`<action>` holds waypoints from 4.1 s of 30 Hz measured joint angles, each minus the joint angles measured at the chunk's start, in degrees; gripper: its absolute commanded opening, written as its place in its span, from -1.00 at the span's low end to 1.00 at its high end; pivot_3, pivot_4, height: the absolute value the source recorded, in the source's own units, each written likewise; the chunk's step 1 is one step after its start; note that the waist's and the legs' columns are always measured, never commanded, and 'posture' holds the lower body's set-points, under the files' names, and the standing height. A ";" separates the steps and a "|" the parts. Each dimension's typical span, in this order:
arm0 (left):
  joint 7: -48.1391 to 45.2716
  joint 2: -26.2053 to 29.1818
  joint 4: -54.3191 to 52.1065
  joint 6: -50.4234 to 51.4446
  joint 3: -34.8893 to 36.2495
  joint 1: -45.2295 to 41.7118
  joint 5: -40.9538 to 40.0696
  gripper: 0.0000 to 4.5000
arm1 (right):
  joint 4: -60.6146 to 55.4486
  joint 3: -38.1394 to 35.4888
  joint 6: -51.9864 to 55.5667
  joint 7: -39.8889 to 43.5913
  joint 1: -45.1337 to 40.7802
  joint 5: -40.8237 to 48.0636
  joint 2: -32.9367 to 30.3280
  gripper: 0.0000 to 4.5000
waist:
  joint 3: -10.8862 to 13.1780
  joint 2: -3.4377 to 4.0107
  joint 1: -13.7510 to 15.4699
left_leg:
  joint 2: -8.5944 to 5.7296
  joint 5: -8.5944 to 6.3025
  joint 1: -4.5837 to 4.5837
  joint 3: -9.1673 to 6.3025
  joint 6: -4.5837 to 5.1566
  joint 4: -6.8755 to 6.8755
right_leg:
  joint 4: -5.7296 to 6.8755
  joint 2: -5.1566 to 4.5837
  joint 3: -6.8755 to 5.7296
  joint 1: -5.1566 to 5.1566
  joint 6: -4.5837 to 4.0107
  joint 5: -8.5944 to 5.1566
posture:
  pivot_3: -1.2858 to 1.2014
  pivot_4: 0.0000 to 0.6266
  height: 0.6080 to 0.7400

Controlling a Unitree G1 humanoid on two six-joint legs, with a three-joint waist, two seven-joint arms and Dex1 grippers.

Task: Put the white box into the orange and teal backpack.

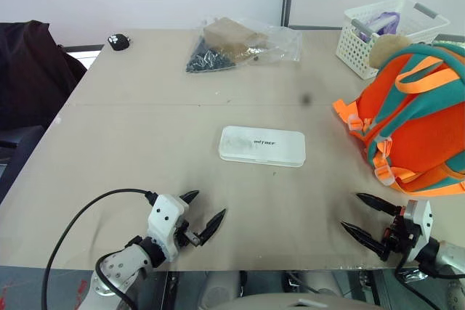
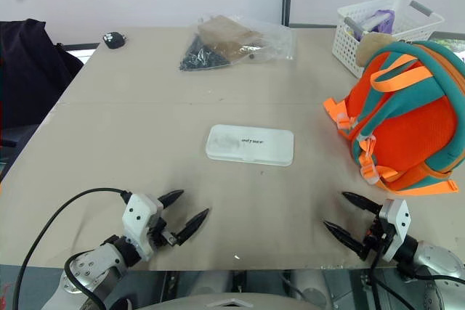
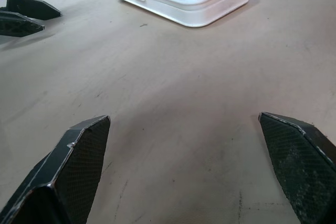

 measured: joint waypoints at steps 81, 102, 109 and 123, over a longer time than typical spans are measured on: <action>-27.91 8.52 51.00 67.83 -4.26 -67.49 -20.74 1.00 | -16.97 12.69 17.93 -41.02 -15.90 -41.02 9.26 -0.97 | -0.02 -0.43 -2.60 | -0.82 0.09 0.13 -1.20 -0.19 -0.14 | 0.18 0.12 0.83 0.00 0.36 0.06 | 0.03 -0.52 0.77; -17.18 2.34 47.38 74.63 1.76 -66.22 -23.15 1.00 | -17.17 20.55 23.50 -37.54 -19.85 -37.51 10.40 -0.97 | -0.52 -0.20 -1.20 | -1.26 0.09 0.10 -1.50 -0.18 -0.12 | 0.16 -0.18 0.76 0.05 0.37 0.06 | 0.03 -0.52 0.77; -11.38 -5.62 49.59 76.76 9.04 -64.05 -24.12 -0.22 | -16.53 20.10 22.59 -37.63 -19.61 -36.89 9.38 -1.00 | -0.58 -0.22 -0.08 | -1.31 0.09 0.02 -1.73 -0.19 -0.07 | 0.04 -0.24 0.54 0.16 0.37 0.06 | 0.03 -0.52 0.77; -7.47 -10.64 49.15 75.90 14.65 -63.48 -25.98 -0.48 | -22.82 10.26 9.44 -40.51 -10.94 -27.72 14.02 0.21 | -0.62 -0.37 -0.01 | -1.30 0.15 0.01 -2.13 -0.30 -0.01 | 0.02 -0.36 0.23 0.32 0.37 0.06 | 0.03 -0.52 0.77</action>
